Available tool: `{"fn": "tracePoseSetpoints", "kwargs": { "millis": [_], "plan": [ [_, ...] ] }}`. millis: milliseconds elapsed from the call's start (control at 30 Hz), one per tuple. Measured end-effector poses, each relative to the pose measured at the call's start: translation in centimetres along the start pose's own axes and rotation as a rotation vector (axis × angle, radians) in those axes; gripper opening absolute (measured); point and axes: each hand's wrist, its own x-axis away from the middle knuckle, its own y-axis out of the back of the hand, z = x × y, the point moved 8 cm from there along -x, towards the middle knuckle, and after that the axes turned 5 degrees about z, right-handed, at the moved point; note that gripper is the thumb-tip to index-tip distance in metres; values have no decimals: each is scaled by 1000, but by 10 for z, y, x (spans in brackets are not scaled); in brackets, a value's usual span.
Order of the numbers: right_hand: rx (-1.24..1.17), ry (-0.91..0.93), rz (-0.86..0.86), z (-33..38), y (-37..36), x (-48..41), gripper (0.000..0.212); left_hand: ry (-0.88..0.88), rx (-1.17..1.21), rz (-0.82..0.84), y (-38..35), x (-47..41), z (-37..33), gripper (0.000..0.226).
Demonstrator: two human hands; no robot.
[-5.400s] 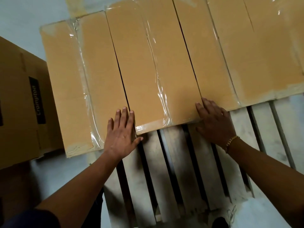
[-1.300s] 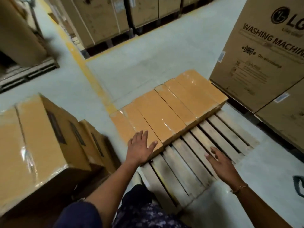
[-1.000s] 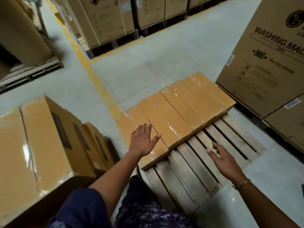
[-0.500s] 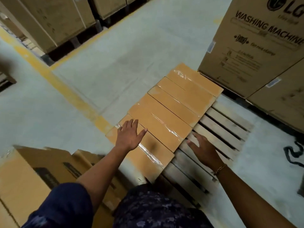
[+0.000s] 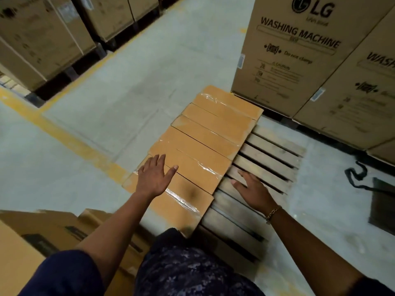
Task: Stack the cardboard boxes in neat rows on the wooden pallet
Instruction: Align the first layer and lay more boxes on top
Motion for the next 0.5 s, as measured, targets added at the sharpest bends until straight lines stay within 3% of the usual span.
{"fn": "tracePoseSetpoints", "kwargs": {
  "millis": [267, 500],
  "plan": [
    [-18, -45, -84, -19, 20, 18, 64, -91, -54, 1, 6, -9, -37, 106],
    [-20, -99, -187, -14, 25, 6, 63, -221, -128, 4, 21, -48, -62, 104]
  ]
}}
